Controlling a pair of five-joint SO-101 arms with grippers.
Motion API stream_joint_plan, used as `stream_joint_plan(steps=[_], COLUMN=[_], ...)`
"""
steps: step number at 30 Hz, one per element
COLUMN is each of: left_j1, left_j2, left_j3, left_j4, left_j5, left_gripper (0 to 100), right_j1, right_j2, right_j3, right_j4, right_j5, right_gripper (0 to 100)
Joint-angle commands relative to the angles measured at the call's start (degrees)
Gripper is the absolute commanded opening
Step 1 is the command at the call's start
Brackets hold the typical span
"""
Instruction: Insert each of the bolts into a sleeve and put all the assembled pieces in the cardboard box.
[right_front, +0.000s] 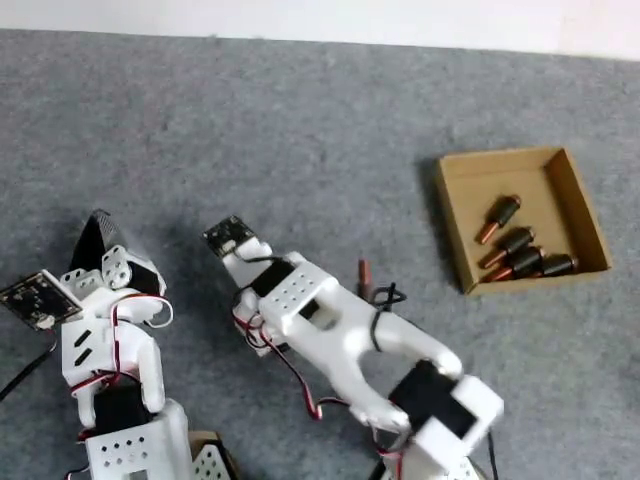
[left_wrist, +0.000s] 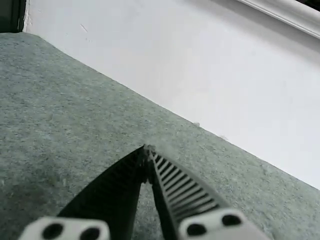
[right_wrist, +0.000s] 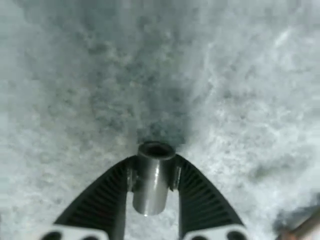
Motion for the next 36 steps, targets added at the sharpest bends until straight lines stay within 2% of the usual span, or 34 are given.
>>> stream_joint_plan(steps=[1,10,14,18,21,24,30,36], left_j1=[0.7,0.7,2.6,6.8,14.4,23.7,36.0,45.7], left_j2=[-0.7,-0.7,-0.7,-0.7,-0.7,-0.7,-0.7,1.8], left_j3=[1.0,1.0,1.0,1.1,1.1,1.1,-7.8,-10.1], left_j4=[-1.2,-1.2,-1.2,-1.1,-1.1,3.7,22.3,23.2], left_j5=[0.2,0.2,0.1,0.0,0.1,-0.1,-3.9,-4.3], left_gripper=[1,1,1,1,1,1,6,7], right_j1=[6.4,28.4,34.0,38.7,43.0,46.9,48.9,52.5], right_j2=[-12.4,-35.6,-42.6,-49.3,-54.5,-58.9,-65.5,-73.1], right_j3=[3.1,24.6,33.5,40.0,43.3,46.6,54.5,59.2], right_j4=[-1.5,-21.4,-30.5,-35.0,-37.4,-38.8,-40.3,-40.2], right_j5=[0.9,1.0,1.0,1.0,1.0,1.0,0.9,0.6], right_gripper=[0.5,0.5,0.5,0.5,0.5,0.5,0.5,0.5])
